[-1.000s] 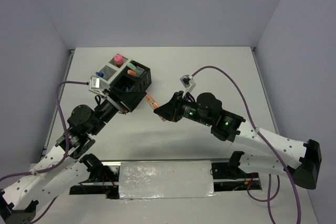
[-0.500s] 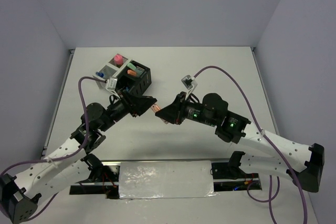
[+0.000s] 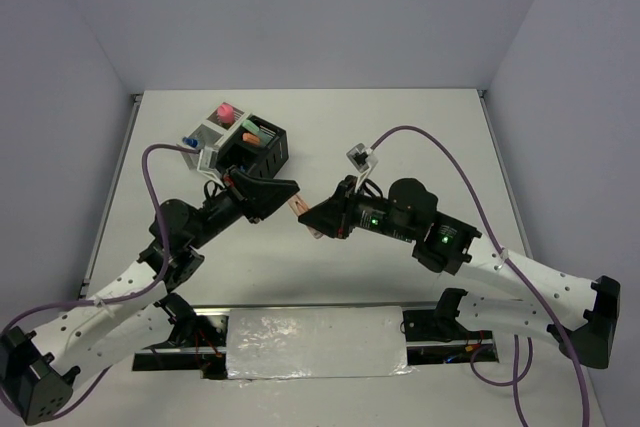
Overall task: Sort the stationery into containers
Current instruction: Close the pen cap on the pen.
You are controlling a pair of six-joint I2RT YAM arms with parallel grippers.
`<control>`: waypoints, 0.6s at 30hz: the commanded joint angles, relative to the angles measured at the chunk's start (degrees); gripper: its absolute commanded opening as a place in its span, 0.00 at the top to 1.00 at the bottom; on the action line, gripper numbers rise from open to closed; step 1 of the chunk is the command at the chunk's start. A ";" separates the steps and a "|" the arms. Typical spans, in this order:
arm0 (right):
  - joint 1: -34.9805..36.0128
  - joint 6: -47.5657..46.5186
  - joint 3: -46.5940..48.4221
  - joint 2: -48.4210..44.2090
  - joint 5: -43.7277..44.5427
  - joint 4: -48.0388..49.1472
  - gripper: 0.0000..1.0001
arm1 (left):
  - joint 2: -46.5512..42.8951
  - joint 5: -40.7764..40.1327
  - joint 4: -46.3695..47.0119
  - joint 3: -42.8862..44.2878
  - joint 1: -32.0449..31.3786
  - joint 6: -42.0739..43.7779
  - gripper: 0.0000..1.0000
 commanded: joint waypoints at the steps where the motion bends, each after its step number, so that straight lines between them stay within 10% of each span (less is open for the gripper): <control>1: -0.11 -1.86 3.06 -0.94 0.01 10.87 1.00 | 0.57 1.43 -0.97 -2.41 -0.22 0.75 1.00; 18: -0.02 -3.27 2.52 -1.73 -1.40 19.50 1.00 | 2.33 1.51 7.55 -6.37 -0.48 -4.09 1.00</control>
